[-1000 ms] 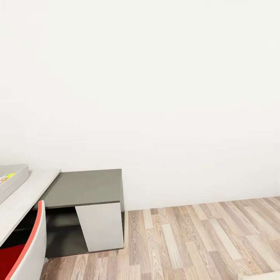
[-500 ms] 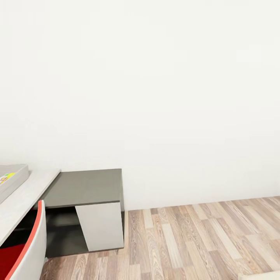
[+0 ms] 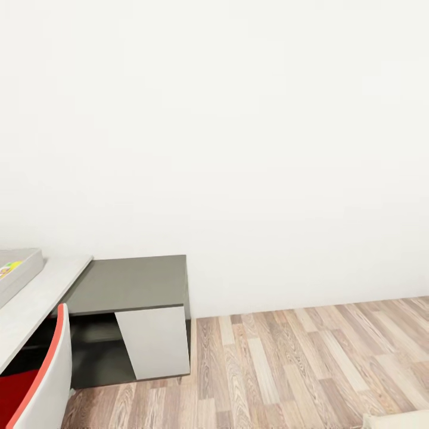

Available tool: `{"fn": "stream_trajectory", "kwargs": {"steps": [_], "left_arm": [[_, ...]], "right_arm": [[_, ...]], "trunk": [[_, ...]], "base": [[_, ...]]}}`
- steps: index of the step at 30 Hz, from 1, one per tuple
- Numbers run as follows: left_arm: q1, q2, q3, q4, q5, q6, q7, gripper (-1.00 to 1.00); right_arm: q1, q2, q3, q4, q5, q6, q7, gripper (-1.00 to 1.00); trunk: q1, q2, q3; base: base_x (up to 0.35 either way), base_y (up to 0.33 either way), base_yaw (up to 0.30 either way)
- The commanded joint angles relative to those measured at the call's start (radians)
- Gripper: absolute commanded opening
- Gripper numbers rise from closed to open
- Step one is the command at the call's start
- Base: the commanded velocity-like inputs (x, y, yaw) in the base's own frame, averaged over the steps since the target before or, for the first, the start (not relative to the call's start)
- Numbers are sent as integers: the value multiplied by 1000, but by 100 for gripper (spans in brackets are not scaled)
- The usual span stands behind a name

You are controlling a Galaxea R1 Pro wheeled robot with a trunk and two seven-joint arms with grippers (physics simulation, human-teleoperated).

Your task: Put all the toys in the child's room - the three board games (two on the bed and one on the table), the two jigsaw puzzles on the table, and the tennis ball on the table - inside the toy box on the table in the child's room.

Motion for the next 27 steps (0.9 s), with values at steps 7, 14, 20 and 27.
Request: {"fn": "stream_trajectory", "kwargs": {"steps": [7,14,20,27], "left_arm": [[-1,-3,3,9,-4,-3,4,100],[-1,-6,-1,8,-10,1,2,100],[-1,-5,-1,-4,-15,-5,1,100],[-1,-9,1,-6,-14,-7,1,100]], "right_arm": [[1,-1,10,-2,-9,0,-6,100],[1,-1,9,-2,-11,-1,-6,100],[1,-7,7,2,-15,-1,-6,100],[1,-2,6,54,-17,-1,-5,100]], "trunk": [[1,-2,-13],[1,-2,-18],[1,-2,-18],[1,-2,-18]], "base": [[0,0,0],[0,0,0],[0,0,0],[0,0,0]]}}
